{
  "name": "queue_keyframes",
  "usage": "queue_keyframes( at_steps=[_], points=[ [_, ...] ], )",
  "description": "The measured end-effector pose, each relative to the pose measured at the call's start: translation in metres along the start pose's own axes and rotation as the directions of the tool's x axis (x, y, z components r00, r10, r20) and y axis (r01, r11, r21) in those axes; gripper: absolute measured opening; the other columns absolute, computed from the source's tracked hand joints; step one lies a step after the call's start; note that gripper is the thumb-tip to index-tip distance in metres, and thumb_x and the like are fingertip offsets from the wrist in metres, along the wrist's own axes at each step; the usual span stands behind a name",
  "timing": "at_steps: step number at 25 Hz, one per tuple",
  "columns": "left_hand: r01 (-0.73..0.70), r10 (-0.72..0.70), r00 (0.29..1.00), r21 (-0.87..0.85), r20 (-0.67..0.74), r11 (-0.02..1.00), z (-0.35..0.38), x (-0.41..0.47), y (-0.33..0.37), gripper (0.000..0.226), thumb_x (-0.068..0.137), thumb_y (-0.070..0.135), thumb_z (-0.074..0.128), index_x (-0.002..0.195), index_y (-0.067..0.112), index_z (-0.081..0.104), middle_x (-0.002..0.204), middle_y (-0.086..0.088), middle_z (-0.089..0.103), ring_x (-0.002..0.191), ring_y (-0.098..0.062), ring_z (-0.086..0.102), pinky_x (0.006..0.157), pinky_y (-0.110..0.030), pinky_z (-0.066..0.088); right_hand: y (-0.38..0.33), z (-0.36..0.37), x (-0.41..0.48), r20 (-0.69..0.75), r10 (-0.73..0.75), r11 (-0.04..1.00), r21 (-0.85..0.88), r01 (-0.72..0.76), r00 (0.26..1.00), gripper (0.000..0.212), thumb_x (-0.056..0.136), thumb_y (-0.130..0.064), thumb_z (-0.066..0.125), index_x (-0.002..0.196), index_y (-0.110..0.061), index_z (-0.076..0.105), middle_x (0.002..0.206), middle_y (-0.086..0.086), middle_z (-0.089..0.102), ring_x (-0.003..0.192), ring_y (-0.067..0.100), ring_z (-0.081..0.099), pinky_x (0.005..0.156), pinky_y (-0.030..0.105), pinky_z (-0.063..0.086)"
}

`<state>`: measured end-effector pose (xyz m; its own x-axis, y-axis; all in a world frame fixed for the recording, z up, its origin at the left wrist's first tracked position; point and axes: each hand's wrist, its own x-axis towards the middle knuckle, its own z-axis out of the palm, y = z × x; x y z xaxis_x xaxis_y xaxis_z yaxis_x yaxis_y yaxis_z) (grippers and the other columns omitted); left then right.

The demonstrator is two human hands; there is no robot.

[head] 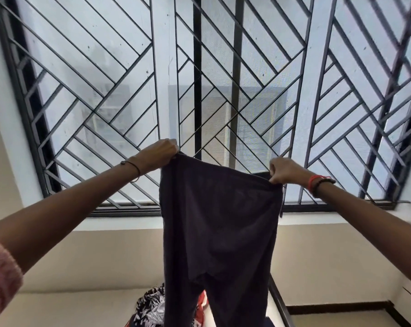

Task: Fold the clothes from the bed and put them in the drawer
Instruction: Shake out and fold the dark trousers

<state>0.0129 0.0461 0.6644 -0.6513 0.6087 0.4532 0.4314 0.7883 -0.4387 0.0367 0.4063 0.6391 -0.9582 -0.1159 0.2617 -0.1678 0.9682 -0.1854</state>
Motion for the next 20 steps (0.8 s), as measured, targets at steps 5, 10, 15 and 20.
queue_keyframes(
  at_steps=[5,10,15,20],
  points=[
    [-0.035,0.036,0.999,0.051,-0.011,0.998,0.009,-0.011,-0.001,0.026,0.079,-0.018,0.043,0.087,0.005,0.050,0.080,-0.012,0.055,0.070,-0.028,0.059,0.062,-0.036,0.045,0.010,0.022,0.001,-0.005,0.063,0.942,0.331,-0.058,0.998,0.023,0.077,0.004,0.047,0.089,-0.012,0.058,0.070,0.007,0.054,0.053,0.016,0.049,0.034,0.018,0.038],
    [0.147,-0.122,0.987,-0.288,0.103,0.946,0.021,-0.021,0.001,0.035,0.086,-0.006,0.050,0.119,0.004,0.042,0.085,-0.012,0.060,0.074,-0.025,0.057,0.066,-0.031,0.043,0.018,0.016,0.008,-0.191,0.313,0.649,0.759,-0.062,0.930,0.021,0.088,0.000,0.040,0.077,-0.001,0.059,0.075,0.014,0.052,0.054,0.024,0.059,0.035,0.026,0.051],
    [0.217,-0.086,0.914,-0.297,0.397,0.930,0.035,-0.023,-0.004,0.023,0.065,0.022,0.060,0.079,0.007,0.068,0.078,-0.015,0.064,0.077,-0.029,0.059,0.071,-0.036,0.047,0.011,0.008,0.016,-0.122,0.328,0.327,0.945,0.009,0.937,0.035,0.089,0.014,0.027,0.074,-0.003,0.053,0.085,0.013,0.051,0.073,0.026,0.060,0.047,0.027,0.057],
    [0.390,-0.236,0.910,-0.506,0.342,0.769,0.028,-0.035,-0.030,0.022,0.070,0.044,0.062,0.073,0.022,0.066,0.075,0.003,0.058,0.075,-0.010,0.050,0.073,-0.035,0.047,0.033,0.002,0.011,-0.062,0.149,0.071,0.996,0.052,0.987,0.006,0.079,0.013,0.060,0.082,0.007,0.059,0.088,0.016,0.060,0.085,0.025,0.062,0.064,0.022,0.058]
  ],
)
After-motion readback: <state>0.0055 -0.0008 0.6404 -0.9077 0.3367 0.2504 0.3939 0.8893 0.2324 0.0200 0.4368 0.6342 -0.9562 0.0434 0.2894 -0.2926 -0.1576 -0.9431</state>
